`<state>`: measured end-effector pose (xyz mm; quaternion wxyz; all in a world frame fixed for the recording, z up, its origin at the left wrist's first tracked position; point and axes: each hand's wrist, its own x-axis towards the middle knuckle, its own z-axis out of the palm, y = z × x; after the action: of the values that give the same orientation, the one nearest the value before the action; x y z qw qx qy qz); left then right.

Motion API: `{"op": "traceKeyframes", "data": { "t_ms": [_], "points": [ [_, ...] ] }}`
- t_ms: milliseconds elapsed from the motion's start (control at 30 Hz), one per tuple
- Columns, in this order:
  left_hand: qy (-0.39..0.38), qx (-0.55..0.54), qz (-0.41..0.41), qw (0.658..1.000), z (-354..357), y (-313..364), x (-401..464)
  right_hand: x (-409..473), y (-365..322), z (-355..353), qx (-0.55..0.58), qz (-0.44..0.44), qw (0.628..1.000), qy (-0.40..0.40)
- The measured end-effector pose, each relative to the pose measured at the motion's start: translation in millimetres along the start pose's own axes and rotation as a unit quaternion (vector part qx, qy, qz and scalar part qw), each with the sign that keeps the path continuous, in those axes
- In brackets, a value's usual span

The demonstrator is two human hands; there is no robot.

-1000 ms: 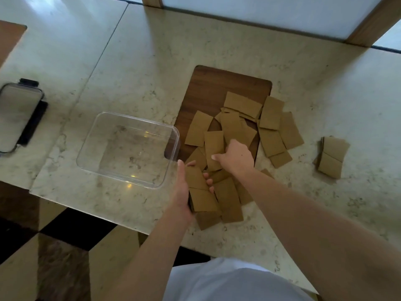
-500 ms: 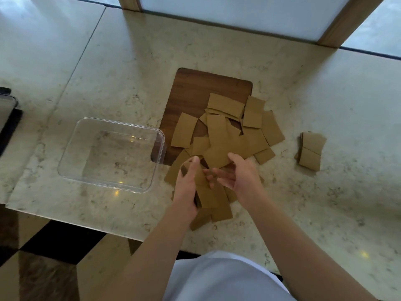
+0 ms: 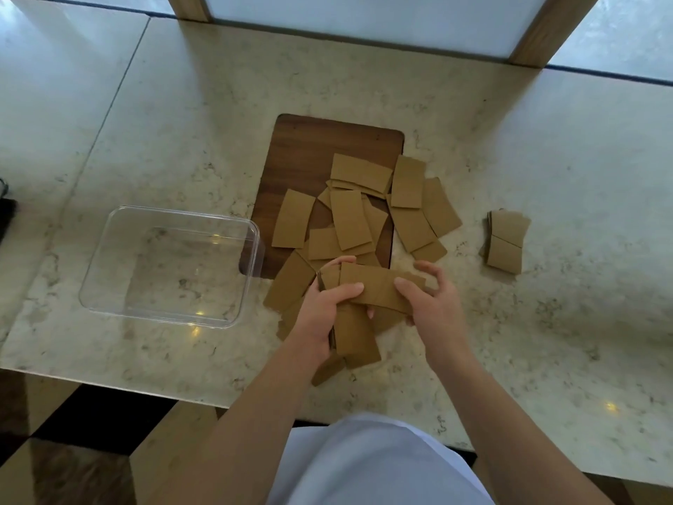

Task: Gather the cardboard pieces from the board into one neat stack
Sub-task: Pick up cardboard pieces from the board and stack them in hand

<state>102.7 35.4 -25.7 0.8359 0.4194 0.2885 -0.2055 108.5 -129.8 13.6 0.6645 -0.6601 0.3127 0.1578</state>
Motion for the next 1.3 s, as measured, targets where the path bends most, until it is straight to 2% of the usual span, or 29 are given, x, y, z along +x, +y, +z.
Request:
{"op": "traceKeyframes", "data": {
  "t_ms": [133,200,300,367,500,567,667,733,867,933,1033,1133,1233,1300],
  "points": [
    [0.095,-0.018,0.005,0.995,2.4,-1.8,8.3,-2.4,2.7,-2.1,-0.151,-0.012,0.986,-0.063],
    [0.122,-0.046,0.015,0.991,2.8,-4.5,11.0,-8.0,11.7,3.4,-0.157,-0.005,0.983,-0.094],
    [0.081,-0.104,0.02,0.991,1.1,-10.0,7.3,-15.1,25.0,18.0,-0.172,-0.006,0.979,-0.105],
    [0.057,-0.104,0.012,0.993,-3.7,-14.8,2.6,-16.0,31.8,28.4,-0.192,-0.032,0.977,-0.09],
    [0.088,-0.08,0.014,0.993,-19.9,-17.9,-3.5,-8.7,36.3,35.5,-0.326,-0.142,0.93,-0.094],
    [0.117,-0.087,0.023,0.989,-29.7,-17.2,-5.0,2.1,39.4,31.8,-0.354,-0.138,0.92,-0.093],
    [0.1,-0.159,0.023,0.982,-38.4,-15.1,-9.0,24.2,44.0,24.7,-0.381,-0.102,0.918,-0.049],
    [0.076,-0.193,0.001,0.978,-43.0,-12.6,-13.2,35.3,43.8,24.4,-0.454,-0.142,0.877,-0.059],
    [0.019,-0.234,-0.037,0.971,-52.3,-8.0,-21.1,50.8,36.4,36.0,-0.603,-0.272,0.73,-0.173],
    [-0.007,-0.24,-0.034,0.97,-55.8,-7.0,-23.1,52.9,36.1,39.7,-0.624,-0.293,0.697,-0.198],
    [-0.032,-0.217,-0.013,0.975,-60.7,-8.1,-23.4,50.1,43.6,38.2,-0.618,-0.32,0.697,-0.171],
    [-0.039,-0.206,-0.01,0.978,-64.2,-11.0,-23.3,47.9,51.5,32.6,-0.612,-0.313,0.712,-0.141],
    [-0.039,-0.208,-0.013,0.977,-65.2,-14.5,-23.4,45.9,52.7,27.5,-0.614,-0.278,0.726,-0.138],
    [-0.023,-0.208,-0.015,0.978,-63.7,-16.1,-22.6,43.5,49.4,25.1,-0.592,-0.205,0.759,-0.176]
  ]
}}
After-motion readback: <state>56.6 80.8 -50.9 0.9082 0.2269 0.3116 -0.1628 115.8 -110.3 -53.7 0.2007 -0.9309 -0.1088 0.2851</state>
